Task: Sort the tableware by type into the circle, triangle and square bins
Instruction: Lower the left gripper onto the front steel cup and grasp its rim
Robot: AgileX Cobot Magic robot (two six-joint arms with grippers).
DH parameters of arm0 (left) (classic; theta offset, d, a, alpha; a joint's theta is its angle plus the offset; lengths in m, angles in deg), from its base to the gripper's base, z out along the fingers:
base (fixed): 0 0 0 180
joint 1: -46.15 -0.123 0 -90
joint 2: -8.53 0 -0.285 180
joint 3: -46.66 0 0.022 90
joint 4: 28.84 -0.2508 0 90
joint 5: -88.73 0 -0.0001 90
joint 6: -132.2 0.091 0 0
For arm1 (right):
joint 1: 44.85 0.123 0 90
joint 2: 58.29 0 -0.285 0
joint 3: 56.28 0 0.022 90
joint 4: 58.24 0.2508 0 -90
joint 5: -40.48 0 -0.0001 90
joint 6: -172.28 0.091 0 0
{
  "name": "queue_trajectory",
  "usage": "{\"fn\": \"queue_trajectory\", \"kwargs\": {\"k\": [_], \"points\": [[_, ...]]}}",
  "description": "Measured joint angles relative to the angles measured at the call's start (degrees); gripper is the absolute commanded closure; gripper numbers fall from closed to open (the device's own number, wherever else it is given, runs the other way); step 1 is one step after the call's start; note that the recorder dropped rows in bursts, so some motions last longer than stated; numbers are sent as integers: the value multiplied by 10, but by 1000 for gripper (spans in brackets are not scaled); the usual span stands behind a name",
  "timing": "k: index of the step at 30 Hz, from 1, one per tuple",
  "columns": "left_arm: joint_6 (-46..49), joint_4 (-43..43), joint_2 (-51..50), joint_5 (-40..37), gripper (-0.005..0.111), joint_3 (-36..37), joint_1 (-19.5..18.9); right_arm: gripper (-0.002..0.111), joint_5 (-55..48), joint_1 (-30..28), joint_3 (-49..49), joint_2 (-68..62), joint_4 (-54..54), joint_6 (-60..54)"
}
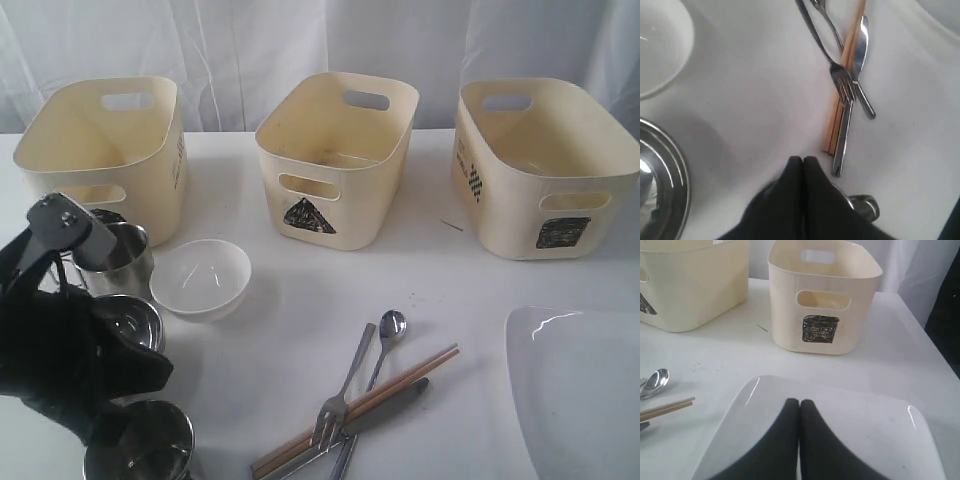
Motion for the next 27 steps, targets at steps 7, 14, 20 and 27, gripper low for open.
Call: {"fn": "queue_trajectory", "kwargs": {"k": [7, 14, 20, 27], "points": [[72, -16, 0, 68, 78, 8, 35, 108, 0, 0, 0, 0, 0, 0], [152, -17, -25, 116, 55, 8, 36, 108, 0, 0, 0, 0, 0, 0], [189, -17, -72, 96, 75, 8, 36, 108, 0, 0, 0, 0, 0, 0], [244, -13, -117, 67, 71, 8, 36, 108, 0, 0, 0, 0, 0, 0]]}}
